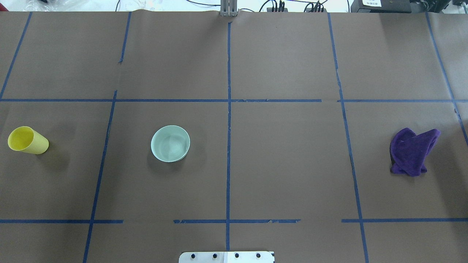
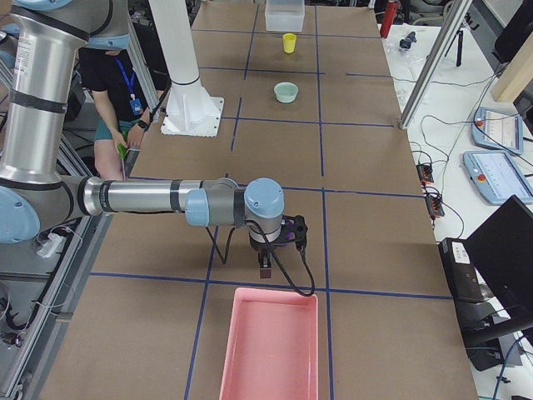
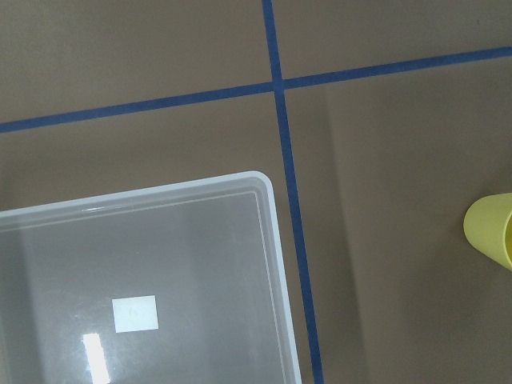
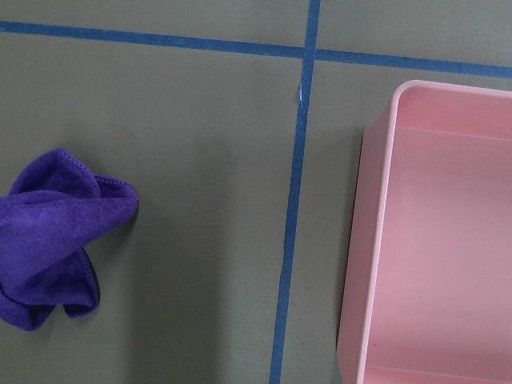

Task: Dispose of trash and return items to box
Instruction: 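Move the left gripper toward the yellow cup at the table edge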

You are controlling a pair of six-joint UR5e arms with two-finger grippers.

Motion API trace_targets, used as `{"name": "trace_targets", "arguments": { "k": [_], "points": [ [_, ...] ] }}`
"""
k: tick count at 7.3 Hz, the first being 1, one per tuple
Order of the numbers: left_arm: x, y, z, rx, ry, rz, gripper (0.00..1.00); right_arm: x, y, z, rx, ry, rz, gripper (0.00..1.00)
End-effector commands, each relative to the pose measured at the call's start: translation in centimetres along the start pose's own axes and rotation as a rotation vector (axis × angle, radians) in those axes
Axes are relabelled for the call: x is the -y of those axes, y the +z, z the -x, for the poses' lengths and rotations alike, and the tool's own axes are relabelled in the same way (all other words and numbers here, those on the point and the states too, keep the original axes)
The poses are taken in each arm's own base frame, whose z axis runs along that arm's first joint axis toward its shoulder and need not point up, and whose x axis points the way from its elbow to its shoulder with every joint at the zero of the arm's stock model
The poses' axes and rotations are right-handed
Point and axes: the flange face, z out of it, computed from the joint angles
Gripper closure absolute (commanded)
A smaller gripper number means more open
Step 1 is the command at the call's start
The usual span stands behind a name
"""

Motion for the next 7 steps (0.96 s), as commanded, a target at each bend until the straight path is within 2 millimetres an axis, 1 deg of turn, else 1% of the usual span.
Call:
{"name": "trace_targets", "arguments": {
  "k": [1, 3, 4, 5, 6, 7],
  "points": [
    [1.0, -0.3, -0.4, 0.001, 0.014, -0.007, 0.00, 0.0, 0.0, 0.0, 0.002, 0.003, 0.001, 0.00],
    [2.1, -1.1, -0.9, 0.010, 0.055, -0.051, 0.00, 0.1, 0.0, 0.1, 0.005, 0.006, 0.000, 0.00],
    [3.0, -1.8, -1.7, 0.017, 0.100, -0.092, 0.00, 0.4, -0.4, 0.5, 0.007, -0.007, -0.009, 0.00],
    [4.1, -2.2, -2.2, 0.029, 0.147, -0.127, 0.00, 1.7, -1.1, 1.3, 0.012, -0.022, -0.029, 0.00],
    [4.8, -2.6, -3.0, 0.037, 0.209, -0.175, 0.00, 2.2, -1.3, 1.5, 0.008, -0.029, -0.035, 0.00],
    [5.1, -2.3, -2.9, 0.044, 0.258, -0.226, 0.00, 5.2, -3.1, 3.1, 0.006, -0.072, -0.080, 0.00]
  ]
}}
